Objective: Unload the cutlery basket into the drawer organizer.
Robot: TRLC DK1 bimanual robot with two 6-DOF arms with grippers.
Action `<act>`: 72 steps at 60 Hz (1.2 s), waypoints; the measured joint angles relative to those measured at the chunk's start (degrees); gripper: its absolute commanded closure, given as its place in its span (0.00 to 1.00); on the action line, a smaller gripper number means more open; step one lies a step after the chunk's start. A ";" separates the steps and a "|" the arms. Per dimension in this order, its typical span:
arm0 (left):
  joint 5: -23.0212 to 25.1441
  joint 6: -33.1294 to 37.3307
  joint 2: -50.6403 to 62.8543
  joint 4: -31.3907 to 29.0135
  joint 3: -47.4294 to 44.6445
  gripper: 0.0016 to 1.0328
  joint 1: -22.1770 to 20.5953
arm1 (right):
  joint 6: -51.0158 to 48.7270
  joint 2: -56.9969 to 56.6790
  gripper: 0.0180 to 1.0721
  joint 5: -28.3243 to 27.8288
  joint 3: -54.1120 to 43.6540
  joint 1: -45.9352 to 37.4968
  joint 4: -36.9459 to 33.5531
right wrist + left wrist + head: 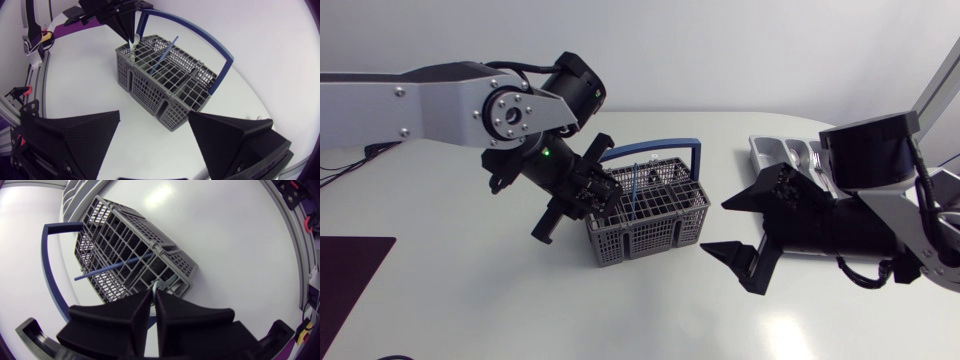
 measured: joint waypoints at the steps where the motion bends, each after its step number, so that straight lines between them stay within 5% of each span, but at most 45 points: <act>1: 0.00 0.00 0.00 -0.02 0.00 0.90 0.00 | 0.00 -0.02 0.06 0.00 0.00 0.00 0.00; 72: -2.99 -3.32 -7.91 2.82 0.00 0.91 -1.51 | 8.11 -1.18 0.06 5.20 3.41 14.60 -1.75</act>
